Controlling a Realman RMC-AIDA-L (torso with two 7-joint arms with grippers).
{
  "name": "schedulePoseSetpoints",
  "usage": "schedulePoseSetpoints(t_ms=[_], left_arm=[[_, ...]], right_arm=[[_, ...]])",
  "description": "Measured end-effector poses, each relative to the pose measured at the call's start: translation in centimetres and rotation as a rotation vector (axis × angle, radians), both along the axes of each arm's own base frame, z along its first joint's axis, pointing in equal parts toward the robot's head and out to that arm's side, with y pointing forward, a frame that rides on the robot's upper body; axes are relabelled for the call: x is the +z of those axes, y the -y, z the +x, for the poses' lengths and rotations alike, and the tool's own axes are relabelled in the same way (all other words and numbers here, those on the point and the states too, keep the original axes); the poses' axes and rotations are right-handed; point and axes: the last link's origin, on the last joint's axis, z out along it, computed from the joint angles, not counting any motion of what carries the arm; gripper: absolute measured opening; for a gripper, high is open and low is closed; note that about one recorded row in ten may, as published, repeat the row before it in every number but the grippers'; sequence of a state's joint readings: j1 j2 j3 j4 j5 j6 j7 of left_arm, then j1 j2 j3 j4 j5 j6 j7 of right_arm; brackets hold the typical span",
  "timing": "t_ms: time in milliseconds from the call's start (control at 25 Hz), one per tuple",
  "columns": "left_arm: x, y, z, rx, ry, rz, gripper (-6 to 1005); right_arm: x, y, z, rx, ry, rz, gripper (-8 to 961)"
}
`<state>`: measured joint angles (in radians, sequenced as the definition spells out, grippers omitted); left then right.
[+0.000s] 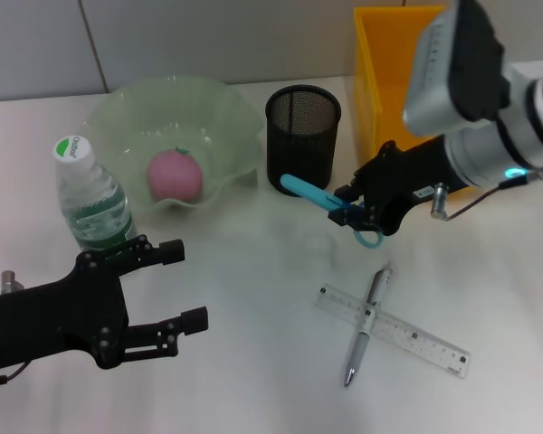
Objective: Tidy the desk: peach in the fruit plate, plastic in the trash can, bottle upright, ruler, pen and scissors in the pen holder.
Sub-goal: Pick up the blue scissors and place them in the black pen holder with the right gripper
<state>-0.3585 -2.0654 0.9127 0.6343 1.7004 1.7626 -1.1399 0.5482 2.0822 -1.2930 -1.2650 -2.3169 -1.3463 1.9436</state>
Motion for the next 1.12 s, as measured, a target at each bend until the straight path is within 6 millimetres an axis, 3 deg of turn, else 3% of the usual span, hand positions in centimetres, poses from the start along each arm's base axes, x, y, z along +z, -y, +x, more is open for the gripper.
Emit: schedulePoseSetpoints(t_ms=[600, 1120], left_arm=[[0.2, -0.2, 0.2, -0.004, 0.013, 0.011, 861], [0.3, -0.2, 0.2, -0.004, 0.012, 0.014, 862]], right_arm=[[0.1, 2.0, 0.7, 0.003, -0.477, 0.083, 235], [-0.5, 2.8, 2.9, -0.073, -0.611, 0.103, 236]])
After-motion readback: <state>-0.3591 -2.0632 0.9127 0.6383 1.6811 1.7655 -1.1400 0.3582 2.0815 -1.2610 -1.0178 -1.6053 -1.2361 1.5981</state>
